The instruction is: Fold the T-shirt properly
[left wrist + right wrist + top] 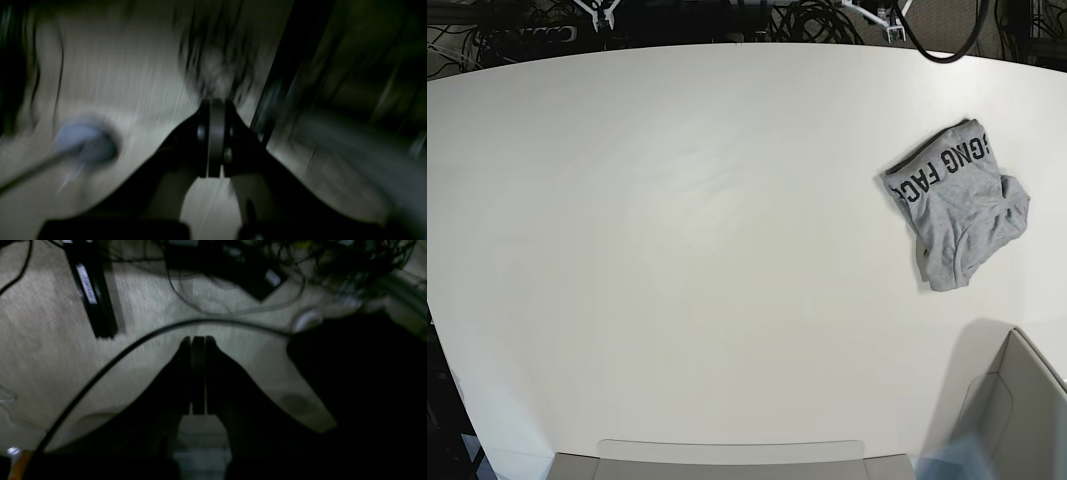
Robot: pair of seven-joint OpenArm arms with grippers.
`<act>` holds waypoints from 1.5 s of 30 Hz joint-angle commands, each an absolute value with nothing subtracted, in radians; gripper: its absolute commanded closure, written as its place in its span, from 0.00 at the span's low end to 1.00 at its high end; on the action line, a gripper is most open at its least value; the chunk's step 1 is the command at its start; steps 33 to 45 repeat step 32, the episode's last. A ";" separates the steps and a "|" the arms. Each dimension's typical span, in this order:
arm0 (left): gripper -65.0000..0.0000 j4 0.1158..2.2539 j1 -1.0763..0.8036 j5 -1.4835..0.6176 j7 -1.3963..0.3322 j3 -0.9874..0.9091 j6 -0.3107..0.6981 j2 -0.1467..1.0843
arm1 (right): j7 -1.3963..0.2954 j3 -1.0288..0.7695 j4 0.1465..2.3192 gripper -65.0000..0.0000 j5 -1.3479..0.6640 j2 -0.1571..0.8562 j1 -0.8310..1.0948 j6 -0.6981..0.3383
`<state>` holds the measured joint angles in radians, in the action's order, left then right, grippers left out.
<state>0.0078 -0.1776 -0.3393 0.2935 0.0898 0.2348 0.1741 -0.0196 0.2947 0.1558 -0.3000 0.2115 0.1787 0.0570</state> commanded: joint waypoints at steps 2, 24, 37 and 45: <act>1.00 0.000 -0.197 -0.338 0.203 0.128 0.232 0.174 | -0.027 0.294 0.096 1.00 -0.298 0.222 0.148 0.059; 0.88 0.000 -0.159 -0.344 0.062 0.163 0.223 0.203 | 0.114 0.294 0.028 1.00 0.148 0.211 0.050 0.575; 0.88 0.000 -0.107 -0.340 0.054 0.171 0.223 0.205 | 0.113 0.292 0.028 1.00 0.148 0.189 0.053 0.575; 0.88 0.000 -0.107 -0.340 0.054 0.171 0.223 0.205 | 0.113 0.292 0.028 1.00 0.148 0.189 0.053 0.575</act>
